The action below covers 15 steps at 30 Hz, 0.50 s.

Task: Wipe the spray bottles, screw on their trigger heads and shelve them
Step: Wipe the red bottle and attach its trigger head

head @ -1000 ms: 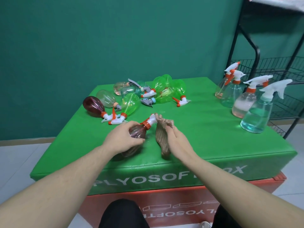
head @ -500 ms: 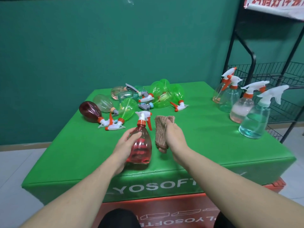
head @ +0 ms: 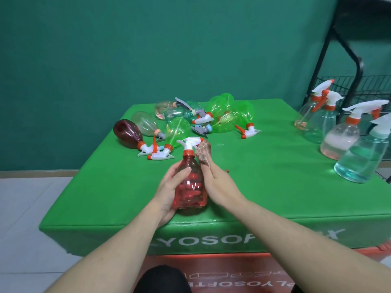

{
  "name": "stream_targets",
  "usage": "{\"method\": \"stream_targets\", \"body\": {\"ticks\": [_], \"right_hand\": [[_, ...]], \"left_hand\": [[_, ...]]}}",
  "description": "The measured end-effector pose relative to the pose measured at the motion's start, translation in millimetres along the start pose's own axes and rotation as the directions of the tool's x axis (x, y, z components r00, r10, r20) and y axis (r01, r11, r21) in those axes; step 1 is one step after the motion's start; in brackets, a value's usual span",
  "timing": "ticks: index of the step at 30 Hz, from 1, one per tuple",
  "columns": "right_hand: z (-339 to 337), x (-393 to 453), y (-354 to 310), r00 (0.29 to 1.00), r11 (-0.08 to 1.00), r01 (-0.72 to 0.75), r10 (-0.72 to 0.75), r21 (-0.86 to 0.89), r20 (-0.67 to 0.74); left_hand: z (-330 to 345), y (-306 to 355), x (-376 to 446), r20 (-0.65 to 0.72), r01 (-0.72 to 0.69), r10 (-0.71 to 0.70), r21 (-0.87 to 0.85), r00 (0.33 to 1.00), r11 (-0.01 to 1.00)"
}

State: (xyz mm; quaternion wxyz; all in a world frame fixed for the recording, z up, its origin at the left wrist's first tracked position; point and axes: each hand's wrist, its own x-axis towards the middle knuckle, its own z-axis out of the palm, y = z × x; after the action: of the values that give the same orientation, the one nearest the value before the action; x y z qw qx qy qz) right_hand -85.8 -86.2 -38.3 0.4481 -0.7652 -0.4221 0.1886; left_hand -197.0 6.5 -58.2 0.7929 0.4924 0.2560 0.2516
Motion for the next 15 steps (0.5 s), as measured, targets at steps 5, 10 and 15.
{"method": "stream_targets", "body": {"ticks": [5, 10, 15], "right_hand": [[0.6, -0.9, 3.7, 1.000, 1.000, 0.007, -0.007, -0.005, 0.005], [-0.7, 2.3, -10.2, 0.997, 0.997, 0.070, -0.070, 0.019, -0.030], [-1.9, 16.0, -30.2, 0.990, 0.991, 0.132, -0.130, 0.031, -0.058]], "left_hand": [[-2.4, -1.5, 1.4, 0.008, -0.009, 0.009, -0.012, 1.000, 1.000], [-2.9, -3.2, 0.5, 0.041, -0.002, 0.000, 0.029, 0.999, 1.000], [-1.9, -1.8, -0.7, 0.061, -0.002, 0.001, 0.014, 0.998, 1.000]]}}
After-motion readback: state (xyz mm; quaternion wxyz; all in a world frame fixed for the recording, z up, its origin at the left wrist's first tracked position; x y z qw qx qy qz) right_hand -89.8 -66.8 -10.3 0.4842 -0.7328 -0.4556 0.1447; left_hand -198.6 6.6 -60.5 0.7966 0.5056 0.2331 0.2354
